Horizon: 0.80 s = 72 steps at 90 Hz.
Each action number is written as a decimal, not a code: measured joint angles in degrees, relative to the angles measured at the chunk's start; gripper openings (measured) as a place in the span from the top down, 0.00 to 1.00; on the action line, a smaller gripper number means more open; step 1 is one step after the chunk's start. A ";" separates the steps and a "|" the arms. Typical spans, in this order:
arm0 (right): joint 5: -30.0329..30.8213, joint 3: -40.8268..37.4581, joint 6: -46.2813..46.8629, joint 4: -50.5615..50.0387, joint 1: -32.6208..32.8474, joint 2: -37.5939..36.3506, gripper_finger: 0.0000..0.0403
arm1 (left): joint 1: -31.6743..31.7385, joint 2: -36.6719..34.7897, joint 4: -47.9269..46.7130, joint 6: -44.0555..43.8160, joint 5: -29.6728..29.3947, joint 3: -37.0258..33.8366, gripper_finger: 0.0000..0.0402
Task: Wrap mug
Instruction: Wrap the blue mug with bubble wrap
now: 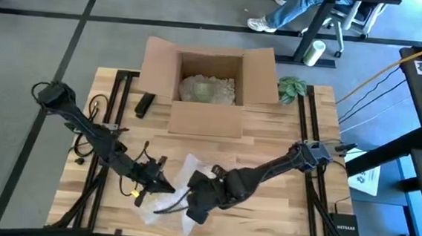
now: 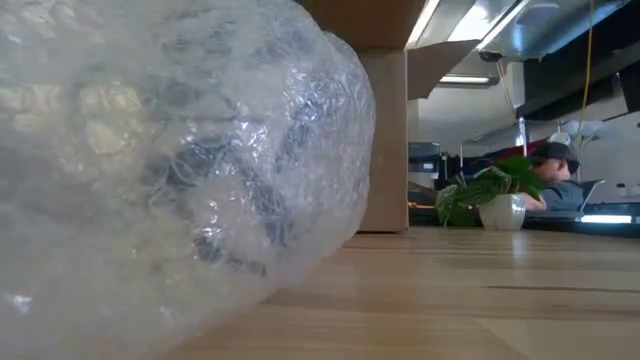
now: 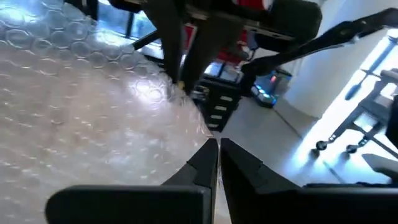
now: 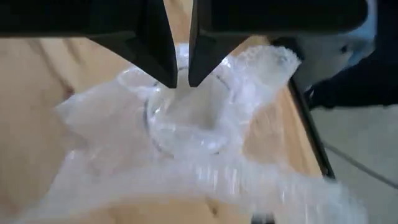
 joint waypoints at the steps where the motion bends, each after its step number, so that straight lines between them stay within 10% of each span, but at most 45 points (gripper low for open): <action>1: 0.65 0.00 0.00 0.25 0.20 -0.14 0.93 | 0.06 0.53 0.05 0.07 0.34 0.40 1.00; 72: 26.87 -0.09 -3.39 8.39 3.18 -0.65 0.93 | 3.76 20.67 -0.10 0.75 10.05 16.52 1.00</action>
